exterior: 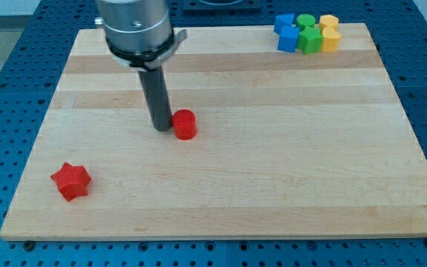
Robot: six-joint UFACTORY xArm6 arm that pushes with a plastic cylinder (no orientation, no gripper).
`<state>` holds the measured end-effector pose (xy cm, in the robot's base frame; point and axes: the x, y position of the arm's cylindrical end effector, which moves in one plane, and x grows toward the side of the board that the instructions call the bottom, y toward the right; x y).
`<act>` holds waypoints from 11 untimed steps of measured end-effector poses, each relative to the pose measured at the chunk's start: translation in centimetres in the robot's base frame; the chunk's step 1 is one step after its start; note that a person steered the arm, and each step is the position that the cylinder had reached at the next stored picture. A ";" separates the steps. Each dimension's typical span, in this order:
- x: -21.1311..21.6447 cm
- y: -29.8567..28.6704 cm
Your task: Move the red circle to the top center of the board
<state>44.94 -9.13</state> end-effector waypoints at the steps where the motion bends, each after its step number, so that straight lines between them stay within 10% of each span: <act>1: 4.1 -0.4; 7: -16.4 9.6; 11: -19.6 9.7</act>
